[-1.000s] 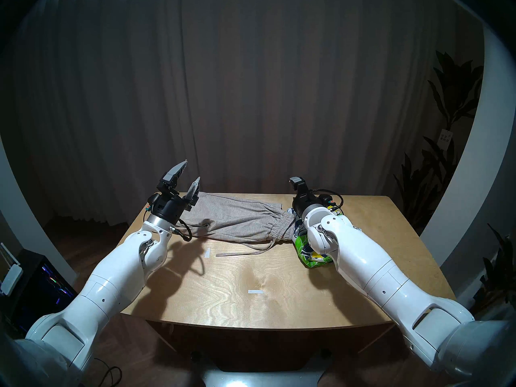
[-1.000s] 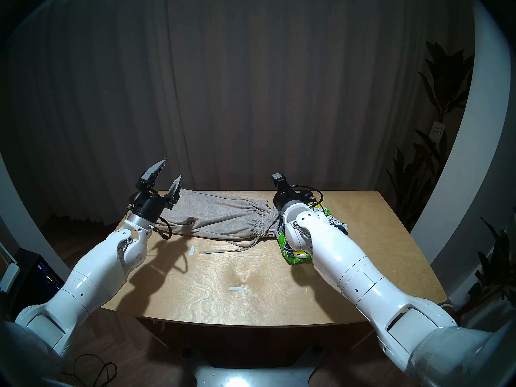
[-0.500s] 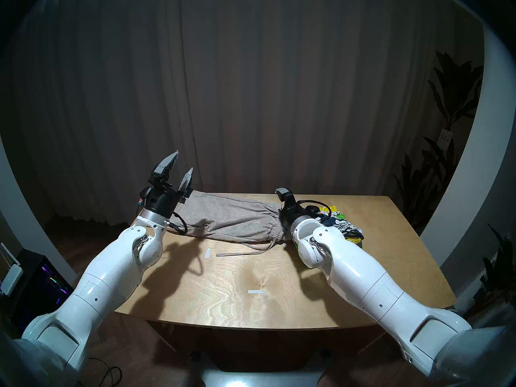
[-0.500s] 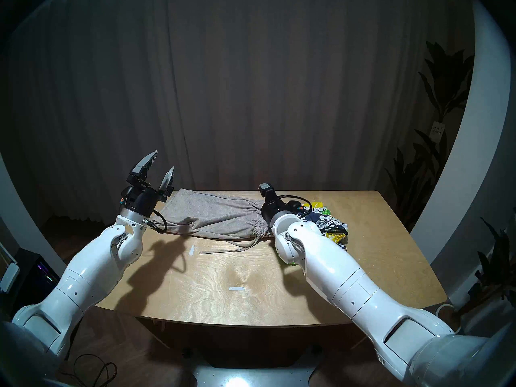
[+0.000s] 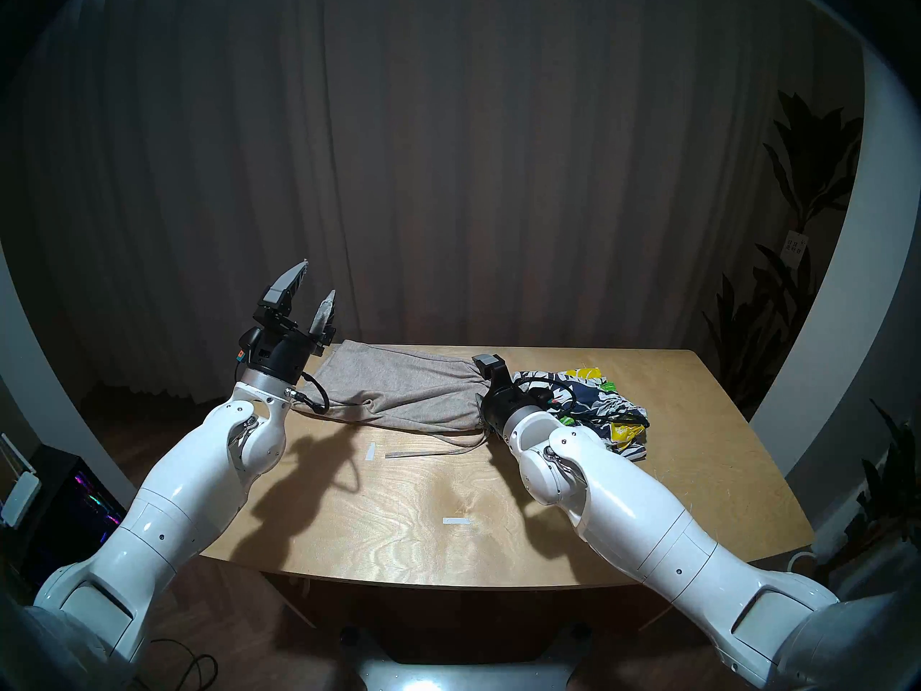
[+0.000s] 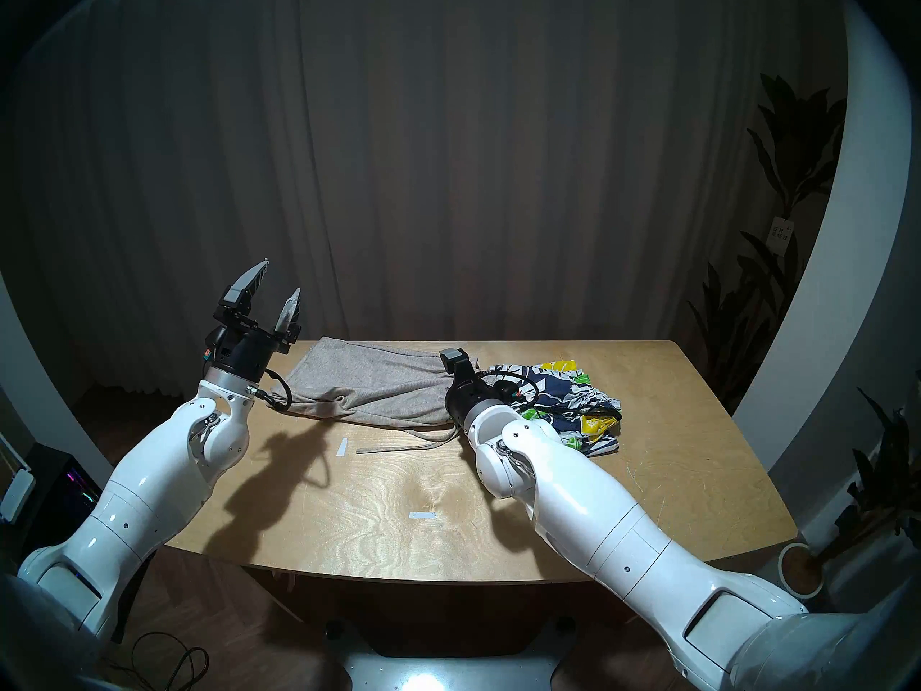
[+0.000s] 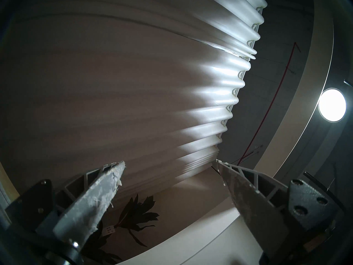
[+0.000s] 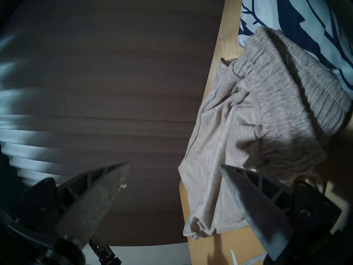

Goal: Fold pants twice and stack them

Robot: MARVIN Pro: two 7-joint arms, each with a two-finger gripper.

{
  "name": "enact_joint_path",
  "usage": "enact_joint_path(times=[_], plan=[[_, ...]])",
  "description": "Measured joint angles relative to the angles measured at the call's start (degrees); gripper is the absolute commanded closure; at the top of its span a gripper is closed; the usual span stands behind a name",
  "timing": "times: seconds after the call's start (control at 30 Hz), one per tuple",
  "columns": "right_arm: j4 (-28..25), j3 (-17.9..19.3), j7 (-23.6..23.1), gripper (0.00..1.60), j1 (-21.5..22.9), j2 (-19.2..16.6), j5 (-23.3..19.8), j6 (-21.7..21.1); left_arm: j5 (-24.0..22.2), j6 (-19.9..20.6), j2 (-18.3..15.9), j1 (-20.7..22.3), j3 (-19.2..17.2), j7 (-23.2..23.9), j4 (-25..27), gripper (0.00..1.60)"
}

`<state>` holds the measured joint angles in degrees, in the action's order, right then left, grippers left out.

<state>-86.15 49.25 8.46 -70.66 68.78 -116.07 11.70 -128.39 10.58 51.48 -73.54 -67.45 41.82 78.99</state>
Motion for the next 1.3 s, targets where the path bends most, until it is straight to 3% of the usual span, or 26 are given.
enact_joint_path(times=[0.4, 1.3], plan=[[-2.61, 2.24, -0.1, 0.0, -3.37, -2.23, -2.24, 2.25, -0.98, -2.07, -0.95, -1.61, -0.75, 0.0, 2.82, 0.0], [-9.05, 3.18, 0.11, 0.0, -12.87, -5.02, -7.95, 6.4, -3.36, -6.85, -3.13, -6.09, -3.06, 0.0, 9.17, 0.0]])
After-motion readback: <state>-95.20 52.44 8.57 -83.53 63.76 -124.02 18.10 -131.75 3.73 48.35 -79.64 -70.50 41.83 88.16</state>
